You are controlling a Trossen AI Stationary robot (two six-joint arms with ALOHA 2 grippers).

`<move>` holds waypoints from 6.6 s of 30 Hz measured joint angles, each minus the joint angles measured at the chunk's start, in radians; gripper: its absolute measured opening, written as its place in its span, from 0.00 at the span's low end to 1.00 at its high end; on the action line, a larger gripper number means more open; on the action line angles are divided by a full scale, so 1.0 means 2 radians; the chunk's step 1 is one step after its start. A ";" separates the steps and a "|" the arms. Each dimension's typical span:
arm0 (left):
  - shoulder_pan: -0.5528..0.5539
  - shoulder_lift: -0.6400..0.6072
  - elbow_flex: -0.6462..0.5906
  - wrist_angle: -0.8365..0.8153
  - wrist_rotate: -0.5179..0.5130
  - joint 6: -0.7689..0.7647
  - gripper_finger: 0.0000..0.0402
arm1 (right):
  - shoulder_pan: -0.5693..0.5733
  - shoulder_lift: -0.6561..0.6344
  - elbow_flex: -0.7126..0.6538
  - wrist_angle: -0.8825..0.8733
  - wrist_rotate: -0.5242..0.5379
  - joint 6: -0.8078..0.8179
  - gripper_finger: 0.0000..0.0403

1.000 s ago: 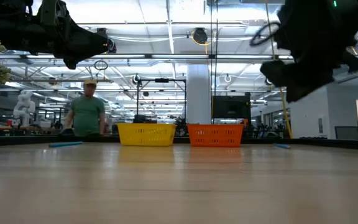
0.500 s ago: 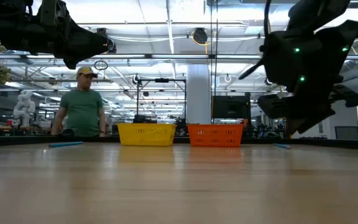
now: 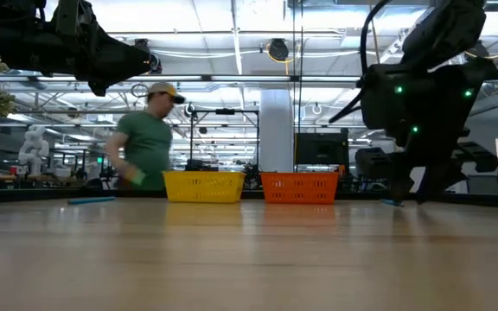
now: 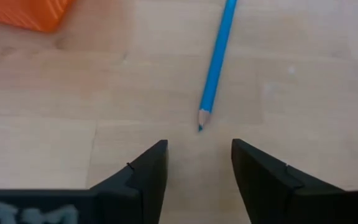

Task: Sort pens & pencils
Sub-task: Put the top right blue pencil into the orange bin, then put the top left blue pencil into the orange bin

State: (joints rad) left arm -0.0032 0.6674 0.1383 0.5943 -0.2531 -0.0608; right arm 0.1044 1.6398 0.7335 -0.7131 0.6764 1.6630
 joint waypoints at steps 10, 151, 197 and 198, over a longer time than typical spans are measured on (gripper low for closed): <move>0.000 0.000 0.000 0.000 0.000 0.000 0.40 | -0.016 -0.001 -0.028 0.050 -0.013 -0.015 0.28; 0.001 0.223 0.000 0.306 0.100 0.020 0.40 | -0.004 -0.241 -0.079 0.378 0.049 -0.653 0.00; 0.001 0.223 0.000 0.293 0.071 0.028 0.40 | -0.232 -0.137 0.031 0.228 -0.200 -0.600 0.23; 0.001 0.222 0.000 0.293 0.071 0.028 0.40 | -0.232 -0.137 0.031 0.230 -0.194 -0.601 0.26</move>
State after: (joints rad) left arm -0.0006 1.1123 0.1387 1.1796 -0.1113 -0.0051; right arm -0.3595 1.3655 0.7956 -0.2521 0.2888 0.4617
